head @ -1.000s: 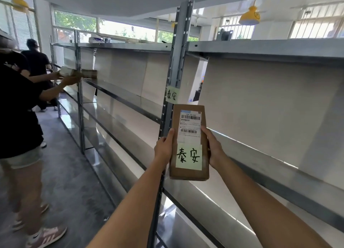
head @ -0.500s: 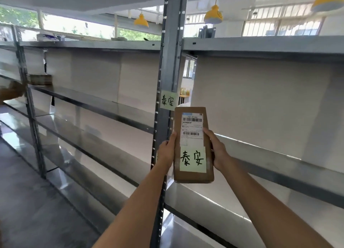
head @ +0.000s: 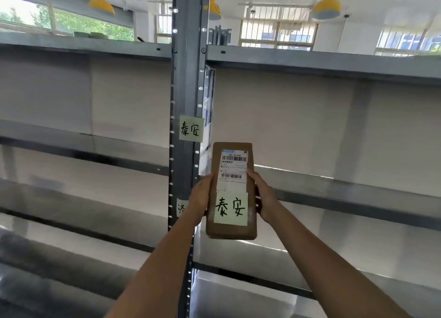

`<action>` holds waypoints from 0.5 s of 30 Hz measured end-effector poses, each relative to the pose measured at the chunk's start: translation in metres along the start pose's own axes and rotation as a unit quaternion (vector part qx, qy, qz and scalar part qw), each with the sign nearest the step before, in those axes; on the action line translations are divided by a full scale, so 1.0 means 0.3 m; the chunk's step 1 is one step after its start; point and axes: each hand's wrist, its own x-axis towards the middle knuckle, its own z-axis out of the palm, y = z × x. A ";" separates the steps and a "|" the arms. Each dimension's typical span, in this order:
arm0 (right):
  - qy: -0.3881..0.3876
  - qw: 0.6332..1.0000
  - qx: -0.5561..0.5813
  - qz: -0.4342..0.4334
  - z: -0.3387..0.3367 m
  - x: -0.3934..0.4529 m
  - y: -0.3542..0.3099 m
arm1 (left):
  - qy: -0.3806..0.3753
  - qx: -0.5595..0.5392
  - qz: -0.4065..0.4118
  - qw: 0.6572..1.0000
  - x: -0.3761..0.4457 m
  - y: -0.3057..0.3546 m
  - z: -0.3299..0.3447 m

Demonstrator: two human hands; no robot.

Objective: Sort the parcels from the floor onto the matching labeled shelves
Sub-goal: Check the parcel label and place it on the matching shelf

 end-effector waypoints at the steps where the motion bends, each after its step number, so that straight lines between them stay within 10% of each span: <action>1: 0.004 1.000 0.002 0.006 -0.009 -0.003 0.003 | -0.006 0.003 -0.002 1.000 0.003 -0.001 0.010; 15: 0.002 0.999 -0.049 0.007 -0.201 -0.004 -0.062 | -0.093 0.066 -0.061 0.992 0.013 -0.034 0.074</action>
